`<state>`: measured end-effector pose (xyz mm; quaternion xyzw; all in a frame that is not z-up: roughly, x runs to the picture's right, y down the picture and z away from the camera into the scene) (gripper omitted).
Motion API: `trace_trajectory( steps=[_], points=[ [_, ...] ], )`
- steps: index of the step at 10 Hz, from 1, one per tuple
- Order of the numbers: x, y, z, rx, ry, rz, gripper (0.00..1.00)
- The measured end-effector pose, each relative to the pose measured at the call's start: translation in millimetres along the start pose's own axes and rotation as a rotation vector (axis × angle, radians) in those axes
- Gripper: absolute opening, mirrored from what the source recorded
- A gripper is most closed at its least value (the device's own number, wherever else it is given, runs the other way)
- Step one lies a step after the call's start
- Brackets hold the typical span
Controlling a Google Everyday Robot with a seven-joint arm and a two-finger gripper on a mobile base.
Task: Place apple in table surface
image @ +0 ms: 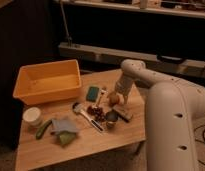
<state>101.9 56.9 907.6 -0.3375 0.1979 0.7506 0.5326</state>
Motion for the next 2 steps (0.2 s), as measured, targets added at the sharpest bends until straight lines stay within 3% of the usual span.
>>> trace_trajectory(
  steps=[2],
  points=[
    [-0.8,6.2,-26.3,-0.057,-0.028,-0.033,0.69]
  ],
)
